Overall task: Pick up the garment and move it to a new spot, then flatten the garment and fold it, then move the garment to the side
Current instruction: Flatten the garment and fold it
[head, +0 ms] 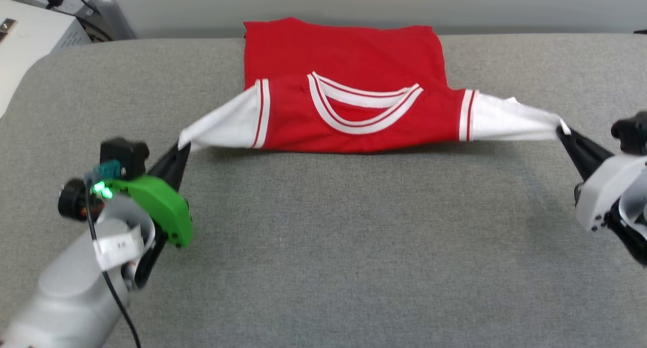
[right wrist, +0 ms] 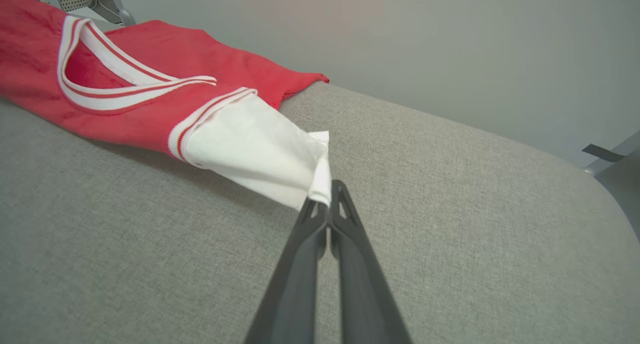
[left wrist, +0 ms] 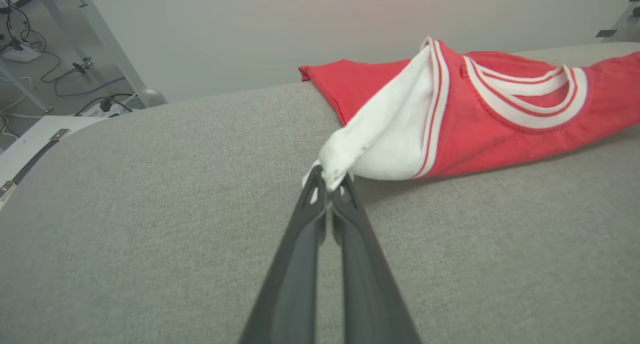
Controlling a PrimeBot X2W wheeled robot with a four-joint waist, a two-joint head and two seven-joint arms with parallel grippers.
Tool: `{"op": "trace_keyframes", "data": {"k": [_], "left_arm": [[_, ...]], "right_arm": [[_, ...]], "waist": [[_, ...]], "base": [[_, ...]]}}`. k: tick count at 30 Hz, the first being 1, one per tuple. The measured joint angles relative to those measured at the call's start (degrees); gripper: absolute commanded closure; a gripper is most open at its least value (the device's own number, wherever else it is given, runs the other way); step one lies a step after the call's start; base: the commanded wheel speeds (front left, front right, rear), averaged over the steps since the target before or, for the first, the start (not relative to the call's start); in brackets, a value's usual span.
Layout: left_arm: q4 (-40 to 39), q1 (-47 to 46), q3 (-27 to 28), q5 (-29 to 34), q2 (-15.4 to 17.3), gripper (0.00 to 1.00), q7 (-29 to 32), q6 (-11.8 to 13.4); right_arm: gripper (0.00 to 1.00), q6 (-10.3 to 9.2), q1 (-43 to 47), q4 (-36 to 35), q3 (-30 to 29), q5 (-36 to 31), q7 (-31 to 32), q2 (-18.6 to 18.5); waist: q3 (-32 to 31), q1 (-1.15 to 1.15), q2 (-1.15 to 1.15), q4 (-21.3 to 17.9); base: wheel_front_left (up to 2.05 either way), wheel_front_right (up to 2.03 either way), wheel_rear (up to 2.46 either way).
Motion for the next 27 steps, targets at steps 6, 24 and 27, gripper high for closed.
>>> {"op": "trace_keyframes", "data": {"k": [6,24,27], "left_arm": [[-7.71,16.87,0.89,-1.37,3.14,1.00,-0.01,4.81],[-16.61,35.46,6.10,-2.37,4.13,1.00,-0.01,10.39],[-16.96,35.49,6.58,-1.51,3.90,1.00,-0.01,10.77]], "right_arm": [[1.00,0.00,15.76,-2.25,-3.48,1.76,-0.75,-2.27],[1.00,0.05,43.37,-8.03,-19.28,-0.14,0.27,-1.52],[1.00,0.05,44.35,-9.49,-21.56,-1.11,2.85,-0.86]], "waist": [[-4.45,0.00,0.00,0.06],[-7.32,0.00,0.00,1.82],[-6.95,0.00,0.00,2.02]], "base": [[0.00,0.00,0.00],[0.00,0.00,0.00],[0.00,0.00,0.00]]}}
